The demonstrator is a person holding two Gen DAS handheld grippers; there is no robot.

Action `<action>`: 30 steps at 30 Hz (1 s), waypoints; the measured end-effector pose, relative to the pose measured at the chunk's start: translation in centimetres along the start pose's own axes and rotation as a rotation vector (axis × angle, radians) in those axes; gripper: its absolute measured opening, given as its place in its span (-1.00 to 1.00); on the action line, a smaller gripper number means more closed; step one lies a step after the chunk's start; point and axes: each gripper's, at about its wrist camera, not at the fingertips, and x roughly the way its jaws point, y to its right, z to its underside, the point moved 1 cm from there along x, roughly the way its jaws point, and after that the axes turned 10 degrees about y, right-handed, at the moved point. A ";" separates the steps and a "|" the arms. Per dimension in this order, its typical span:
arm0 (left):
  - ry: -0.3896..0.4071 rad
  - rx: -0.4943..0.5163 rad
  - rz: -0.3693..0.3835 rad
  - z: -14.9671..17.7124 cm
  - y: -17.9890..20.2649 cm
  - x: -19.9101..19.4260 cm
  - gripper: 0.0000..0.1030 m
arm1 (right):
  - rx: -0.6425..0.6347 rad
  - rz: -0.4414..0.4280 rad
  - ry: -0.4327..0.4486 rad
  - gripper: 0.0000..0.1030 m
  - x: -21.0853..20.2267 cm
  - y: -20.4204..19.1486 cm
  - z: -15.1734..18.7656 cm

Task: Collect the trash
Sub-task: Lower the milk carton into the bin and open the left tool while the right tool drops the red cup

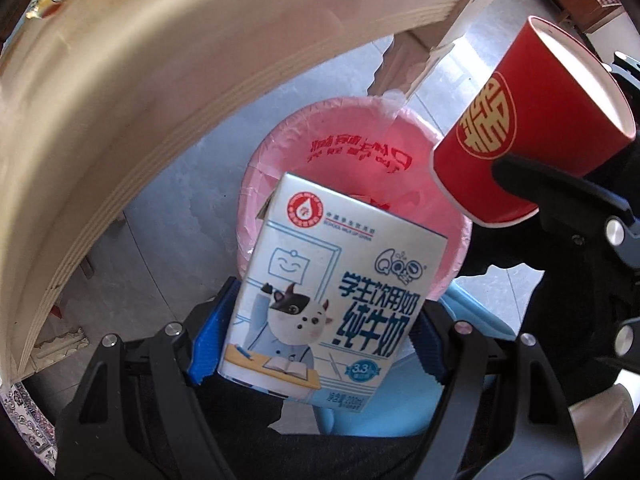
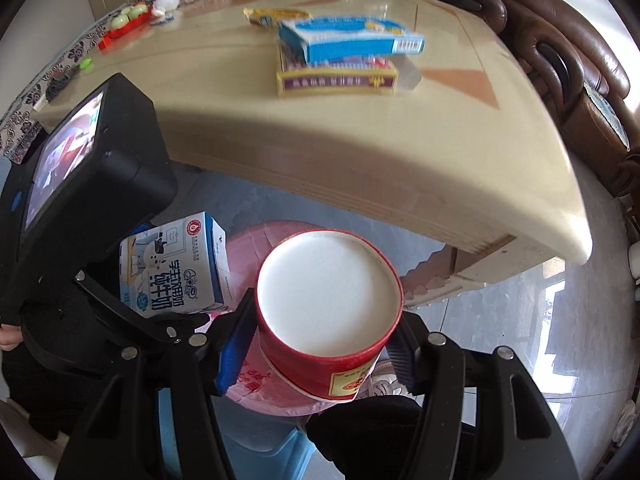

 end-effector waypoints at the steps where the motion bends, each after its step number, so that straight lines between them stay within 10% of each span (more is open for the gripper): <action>1: -0.006 -0.001 0.001 0.0 0.0 0.6 0.48 | 0.005 -0.003 -0.006 0.13 0.5 0.1 0.1; 30: -0.161 -0.181 0.198 -0.3 -2.6 10.5 0.48 | 0.090 0.002 -0.207 0.13 10.8 2.4 4.2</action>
